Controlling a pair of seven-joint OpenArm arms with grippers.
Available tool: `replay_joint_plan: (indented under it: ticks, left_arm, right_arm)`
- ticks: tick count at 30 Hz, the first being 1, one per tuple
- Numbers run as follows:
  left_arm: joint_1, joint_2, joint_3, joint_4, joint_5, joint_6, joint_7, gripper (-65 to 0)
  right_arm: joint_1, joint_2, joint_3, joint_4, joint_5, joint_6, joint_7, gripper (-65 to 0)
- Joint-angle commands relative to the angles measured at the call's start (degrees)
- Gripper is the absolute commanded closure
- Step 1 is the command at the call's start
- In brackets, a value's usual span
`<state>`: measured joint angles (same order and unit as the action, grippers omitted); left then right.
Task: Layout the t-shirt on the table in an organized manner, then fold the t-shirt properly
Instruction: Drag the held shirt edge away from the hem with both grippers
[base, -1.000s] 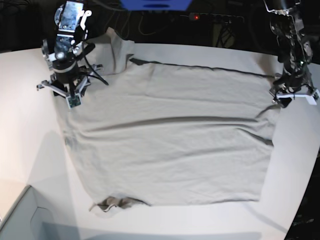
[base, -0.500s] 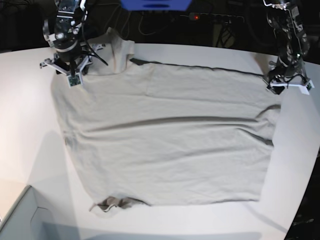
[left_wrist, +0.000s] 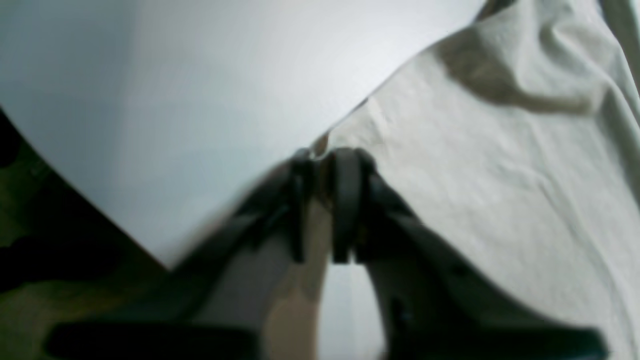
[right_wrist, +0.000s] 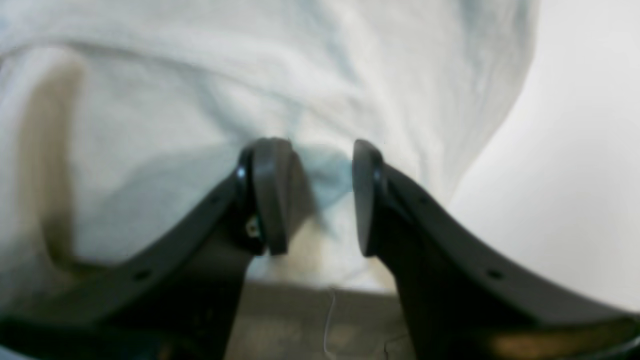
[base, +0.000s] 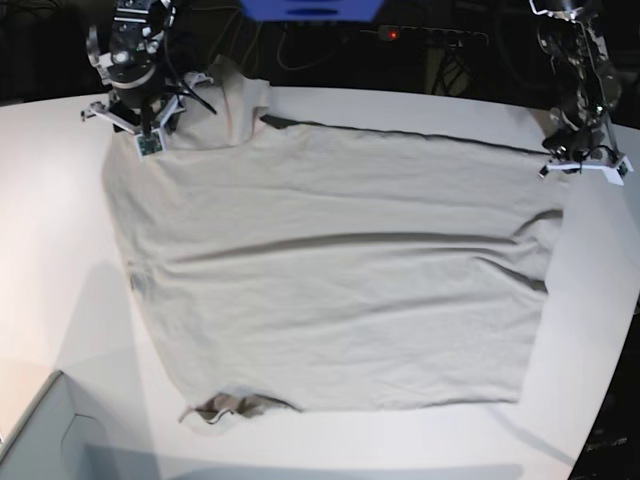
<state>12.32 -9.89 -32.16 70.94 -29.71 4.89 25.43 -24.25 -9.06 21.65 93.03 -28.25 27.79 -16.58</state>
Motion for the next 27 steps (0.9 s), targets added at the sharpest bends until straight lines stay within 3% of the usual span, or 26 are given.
replay_joint_plan:
  ticks: [1,2,8,15,27]
  left_arm:
    - [-0.3,-0.2,0.1,-1.2,0.1,1.0,3.4,-2.3]
    - [-0.8,-0.2,-0.1,-1.9,0.2,1.0,3.7,0.0]
    - [-0.6,0.4,-0.1,0.1,0.0,1.0,4.0,-0.1]
    - [1.6,0.4,-0.2,5.0,-0.1,1.0,4.0,-0.1]
    - [1.6,0.4,-0.3,4.6,-0.1,1.0,4.0,-0.1]
  right_arm:
    - [-0.4,0.1,0.0,1.1,0.3,-0.2,1.1,-19.8]
    - [-0.7,0.1,0.0,1.1,0.3,-0.2,1.1,-19.8]
    - [-1.0,0.1,1.2,2.3,1.7,-0.2,0.6,-20.0]
    - [-2.1,0.1,6.2,5.0,10.5,-0.2,0.6,-29.3]
    - [-1.4,0.1,7.0,-1.6,10.7,-0.2,0.6,-30.2]
